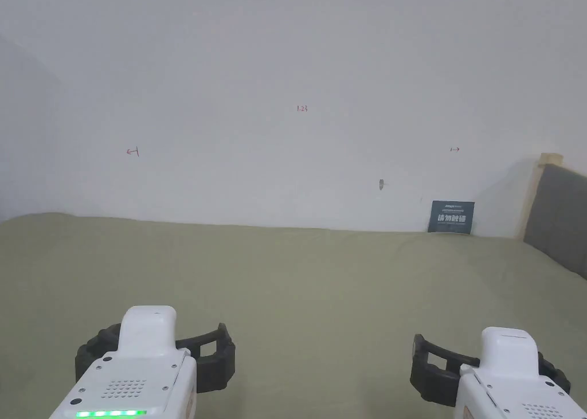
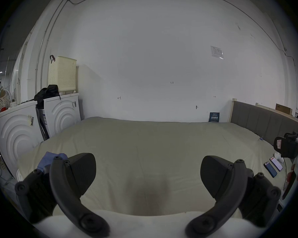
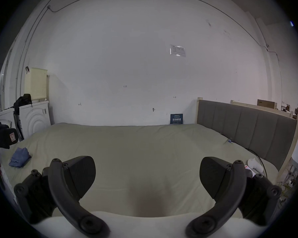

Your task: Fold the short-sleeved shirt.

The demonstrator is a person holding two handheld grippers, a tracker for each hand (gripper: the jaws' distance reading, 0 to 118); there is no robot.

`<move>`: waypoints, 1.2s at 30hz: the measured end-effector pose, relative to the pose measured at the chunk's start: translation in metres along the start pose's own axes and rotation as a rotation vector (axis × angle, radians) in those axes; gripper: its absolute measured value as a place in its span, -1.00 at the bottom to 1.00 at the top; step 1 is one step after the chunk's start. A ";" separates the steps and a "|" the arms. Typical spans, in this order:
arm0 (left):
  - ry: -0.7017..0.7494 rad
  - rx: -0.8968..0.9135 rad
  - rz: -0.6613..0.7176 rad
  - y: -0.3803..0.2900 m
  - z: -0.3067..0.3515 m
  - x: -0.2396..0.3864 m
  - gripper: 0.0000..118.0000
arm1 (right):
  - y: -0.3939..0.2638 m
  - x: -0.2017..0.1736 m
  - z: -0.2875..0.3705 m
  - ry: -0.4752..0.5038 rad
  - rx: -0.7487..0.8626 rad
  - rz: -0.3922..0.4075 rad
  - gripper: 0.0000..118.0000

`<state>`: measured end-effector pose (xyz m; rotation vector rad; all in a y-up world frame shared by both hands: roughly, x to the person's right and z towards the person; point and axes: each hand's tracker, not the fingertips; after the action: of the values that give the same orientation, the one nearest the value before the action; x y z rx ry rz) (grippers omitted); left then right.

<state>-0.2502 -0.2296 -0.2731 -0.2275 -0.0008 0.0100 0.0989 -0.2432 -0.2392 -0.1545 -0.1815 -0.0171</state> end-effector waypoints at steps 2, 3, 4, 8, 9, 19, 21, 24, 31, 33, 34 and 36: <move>-0.001 0.003 0.000 0.000 -0.001 0.000 1.00 | 0.001 0.002 0.000 0.021 0.007 -0.016 1.00; -0.001 0.004 -0.001 0.001 -0.001 0.001 1.00 | 0.002 0.003 0.000 0.037 0.002 -0.027 1.00; 0.001 0.002 -0.004 0.001 -0.002 0.001 1.00 | 0.002 0.004 0.000 0.048 -0.008 -0.037 1.00; -0.002 0.000 -0.002 0.001 -0.003 0.003 1.00 | 0.000 0.002 -0.001 0.025 -0.004 -0.025 1.00; -0.001 0.002 -0.001 0.001 -0.002 0.003 1.00 | 0.000 0.002 -0.001 0.026 -0.005 -0.020 1.00; 0.018 -0.012 0.023 0.000 -0.002 -0.003 1.00 | 0.003 0.001 -0.003 0.034 -0.028 -0.027 1.00; 0.025 -0.014 0.026 0.000 -0.003 -0.004 1.00 | 0.004 0.002 -0.002 0.041 -0.021 -0.027 1.00; 0.030 -0.016 0.026 0.001 -0.003 -0.005 1.00 | 0.007 -0.002 -0.004 0.006 -0.025 0.004 1.00; 0.023 0.001 0.018 0.006 -0.001 -0.002 1.00 | 0.011 0.001 -0.008 0.019 -0.079 -0.017 1.00; 0.020 0.002 0.019 0.008 -0.001 -0.001 1.00 | 0.012 0.003 -0.007 0.026 -0.085 -0.025 1.00; 0.019 0.003 0.017 0.008 -0.001 -0.001 1.00 | 0.013 0.005 -0.007 0.035 -0.084 -0.033 1.00; 0.021 0.004 0.013 0.008 -0.001 -0.001 1.00 | 0.015 0.005 -0.006 0.035 -0.087 -0.037 1.00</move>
<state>-0.2508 -0.2217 -0.2756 -0.2233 0.0218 0.0208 0.1054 -0.2297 -0.2462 -0.2370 -0.1491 -0.0645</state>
